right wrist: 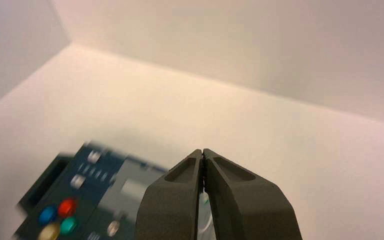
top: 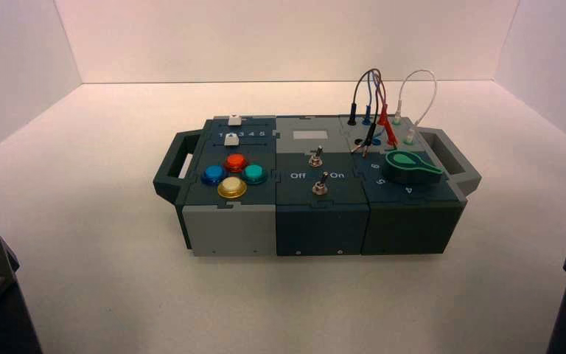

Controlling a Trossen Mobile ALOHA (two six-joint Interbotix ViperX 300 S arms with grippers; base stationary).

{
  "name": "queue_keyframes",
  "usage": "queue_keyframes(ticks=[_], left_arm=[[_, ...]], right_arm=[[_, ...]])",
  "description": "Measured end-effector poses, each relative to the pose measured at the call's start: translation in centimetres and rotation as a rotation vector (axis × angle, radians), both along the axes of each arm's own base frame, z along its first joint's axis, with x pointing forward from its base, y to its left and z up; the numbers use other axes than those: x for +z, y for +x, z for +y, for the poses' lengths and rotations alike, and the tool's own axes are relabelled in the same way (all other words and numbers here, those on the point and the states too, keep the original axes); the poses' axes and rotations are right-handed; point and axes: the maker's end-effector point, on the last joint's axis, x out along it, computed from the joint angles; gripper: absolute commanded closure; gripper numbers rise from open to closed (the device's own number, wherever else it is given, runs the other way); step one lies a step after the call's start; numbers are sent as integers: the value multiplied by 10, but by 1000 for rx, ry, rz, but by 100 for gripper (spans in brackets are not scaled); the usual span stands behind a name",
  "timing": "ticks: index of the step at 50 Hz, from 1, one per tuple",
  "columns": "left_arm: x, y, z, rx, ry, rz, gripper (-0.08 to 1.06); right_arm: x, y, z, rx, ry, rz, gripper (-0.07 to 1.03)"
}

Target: Push the yellow button with the right gripper.

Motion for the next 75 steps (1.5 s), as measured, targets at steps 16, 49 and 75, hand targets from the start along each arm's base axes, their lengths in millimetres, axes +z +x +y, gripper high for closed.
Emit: queue_keyframes(ticks=[16,49,75], left_arm=[[-26,-7,-10,-114,104,220,101],[-70,-15,-42,-325,144,460,101],[-78,-10,-46,-323,137,475,101]], right_arm=[[-15,-10,32,125,-68,195,98],[-61,-53,103,533,-288,422,98],[-85,-66,130,644,-355,457,98]])
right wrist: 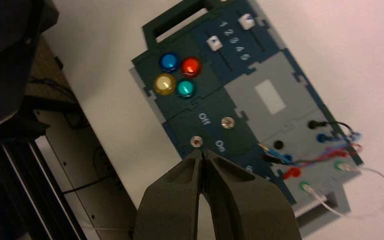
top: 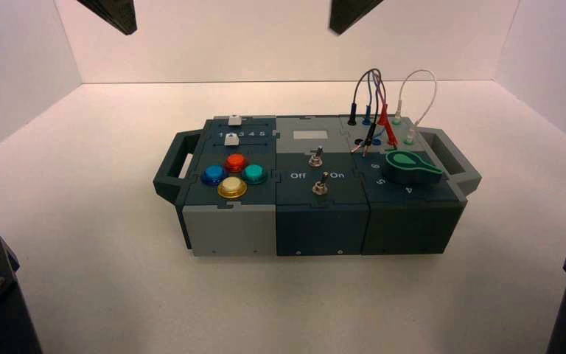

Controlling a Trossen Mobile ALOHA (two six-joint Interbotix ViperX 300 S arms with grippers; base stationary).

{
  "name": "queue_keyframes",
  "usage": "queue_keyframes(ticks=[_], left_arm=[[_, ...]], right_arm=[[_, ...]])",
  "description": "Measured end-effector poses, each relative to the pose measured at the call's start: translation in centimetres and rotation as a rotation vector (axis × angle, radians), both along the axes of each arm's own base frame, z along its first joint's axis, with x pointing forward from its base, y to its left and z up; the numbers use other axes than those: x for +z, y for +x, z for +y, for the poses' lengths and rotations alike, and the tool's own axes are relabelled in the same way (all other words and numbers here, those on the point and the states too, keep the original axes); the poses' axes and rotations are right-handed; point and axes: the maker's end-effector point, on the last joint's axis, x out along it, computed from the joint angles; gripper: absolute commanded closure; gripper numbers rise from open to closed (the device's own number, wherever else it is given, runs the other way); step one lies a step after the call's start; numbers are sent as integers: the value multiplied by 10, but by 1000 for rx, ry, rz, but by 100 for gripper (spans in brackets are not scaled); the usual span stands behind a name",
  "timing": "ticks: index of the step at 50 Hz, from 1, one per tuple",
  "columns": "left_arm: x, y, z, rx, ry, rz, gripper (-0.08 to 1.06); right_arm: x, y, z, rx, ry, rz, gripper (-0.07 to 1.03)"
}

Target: Push the yellow button with the right gripper.

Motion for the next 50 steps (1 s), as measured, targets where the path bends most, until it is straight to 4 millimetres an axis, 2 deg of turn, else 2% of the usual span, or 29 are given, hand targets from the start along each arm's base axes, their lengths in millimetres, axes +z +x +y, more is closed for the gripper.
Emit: queue_keyframes(ticks=[27,38,50], left_arm=[[-12,-1,-6,-33,-17,29,101],[-17,-2,-9,-46,-27,48,101],[-16,-3,-18,-78,-70,48,101]], right_arm=[[-32,1,37,54,-23,29,98],[-46,-5,56,101,-39,37,98],[-63,-5,65,114,-57,44,98]])
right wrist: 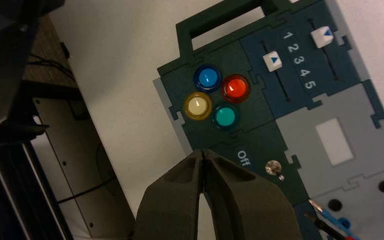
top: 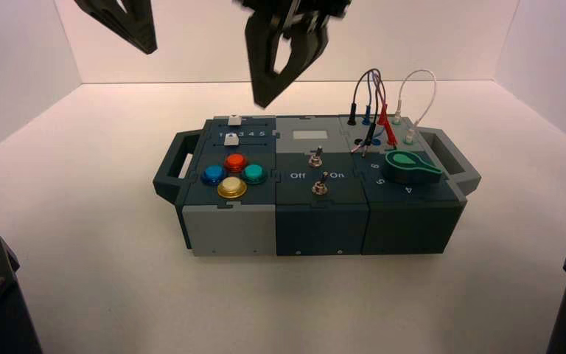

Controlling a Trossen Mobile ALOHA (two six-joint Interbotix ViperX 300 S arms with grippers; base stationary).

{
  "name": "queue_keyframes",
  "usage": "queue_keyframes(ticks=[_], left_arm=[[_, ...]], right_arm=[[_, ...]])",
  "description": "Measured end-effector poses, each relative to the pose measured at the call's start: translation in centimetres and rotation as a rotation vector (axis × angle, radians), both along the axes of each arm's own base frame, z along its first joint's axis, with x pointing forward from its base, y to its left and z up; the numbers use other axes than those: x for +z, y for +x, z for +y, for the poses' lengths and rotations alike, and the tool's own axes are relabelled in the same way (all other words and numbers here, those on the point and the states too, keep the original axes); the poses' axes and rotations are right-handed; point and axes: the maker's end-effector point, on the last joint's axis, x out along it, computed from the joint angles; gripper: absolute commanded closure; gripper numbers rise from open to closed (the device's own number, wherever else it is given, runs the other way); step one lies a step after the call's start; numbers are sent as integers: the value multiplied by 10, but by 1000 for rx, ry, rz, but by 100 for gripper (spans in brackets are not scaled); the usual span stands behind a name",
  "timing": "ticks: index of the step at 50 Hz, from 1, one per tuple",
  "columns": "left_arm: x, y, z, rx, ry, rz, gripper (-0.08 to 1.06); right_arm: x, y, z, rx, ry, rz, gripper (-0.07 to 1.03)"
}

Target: Push the yellow button with the right gripper.

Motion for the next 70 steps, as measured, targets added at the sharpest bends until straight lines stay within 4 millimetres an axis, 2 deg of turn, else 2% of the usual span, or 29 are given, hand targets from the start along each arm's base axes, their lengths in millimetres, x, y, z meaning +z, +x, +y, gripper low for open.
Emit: queue_keyframes(ticks=[14,29,58,70], left_arm=[[0,2,1,14,-8,6,101],[-1,2,1,16,-8,7,101],[-1,4,1,17,-7,9,101],[-1,3,1,16,-7,9,101]], right_arm=[[-18,1,11,17,0,-14,98],[-41,-1,14,26,-43,8,98],[-67,2,27,29,-30,-12,98],[-84,4,28,25,-44,-10,98]])
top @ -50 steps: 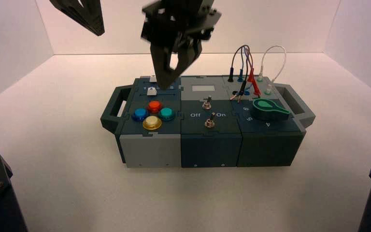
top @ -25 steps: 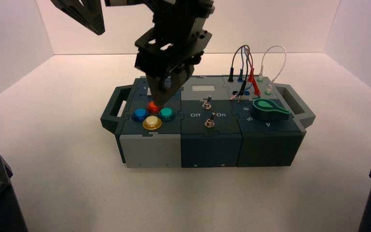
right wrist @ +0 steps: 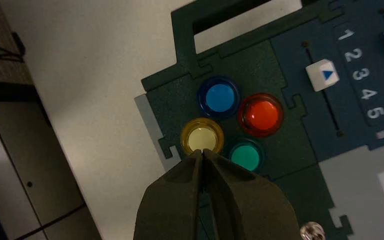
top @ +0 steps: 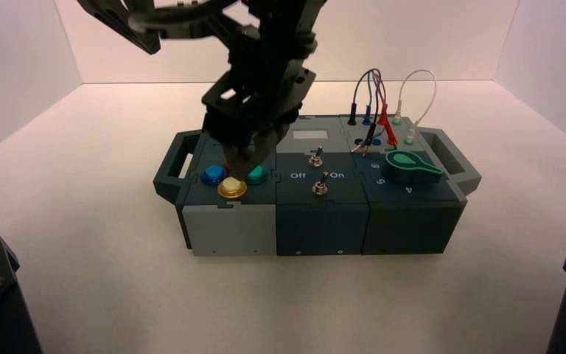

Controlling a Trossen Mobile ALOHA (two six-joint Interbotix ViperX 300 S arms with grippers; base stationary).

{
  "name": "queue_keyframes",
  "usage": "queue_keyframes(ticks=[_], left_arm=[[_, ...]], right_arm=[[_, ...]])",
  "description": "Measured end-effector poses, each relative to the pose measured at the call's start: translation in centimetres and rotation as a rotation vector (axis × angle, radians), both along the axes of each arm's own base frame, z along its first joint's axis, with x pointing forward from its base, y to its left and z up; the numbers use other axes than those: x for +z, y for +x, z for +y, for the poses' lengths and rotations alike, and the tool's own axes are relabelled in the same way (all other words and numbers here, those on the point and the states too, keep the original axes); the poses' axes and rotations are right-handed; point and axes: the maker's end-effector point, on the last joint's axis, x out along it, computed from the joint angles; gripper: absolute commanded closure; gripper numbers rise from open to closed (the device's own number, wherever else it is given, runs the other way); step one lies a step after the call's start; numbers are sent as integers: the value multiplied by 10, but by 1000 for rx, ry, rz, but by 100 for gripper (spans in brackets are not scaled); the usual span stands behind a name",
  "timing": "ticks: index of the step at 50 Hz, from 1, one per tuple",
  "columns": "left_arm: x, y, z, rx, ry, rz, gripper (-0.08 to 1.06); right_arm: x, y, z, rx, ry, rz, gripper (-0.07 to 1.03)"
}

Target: Push the yellow button with the right gripper.

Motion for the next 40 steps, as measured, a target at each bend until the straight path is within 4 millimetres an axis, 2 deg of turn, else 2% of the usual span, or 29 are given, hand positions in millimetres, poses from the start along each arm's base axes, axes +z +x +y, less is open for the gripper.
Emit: queue_keyframes(ticks=[8,22,35,40], left_arm=[[-1,0,0,2,0,5,101],[-5,1,0,3,5,16,101],[1,10,5,30,-1,0,101],[3,12,8,45,-3,-2,101]], right_arm=[[-8,0,1,-1,-7,1,98],[-8,0,1,-1,-7,1,98],[-3,-5,-5,5,-20,14,98],[6,-6,-6,7,-16,15,98]])
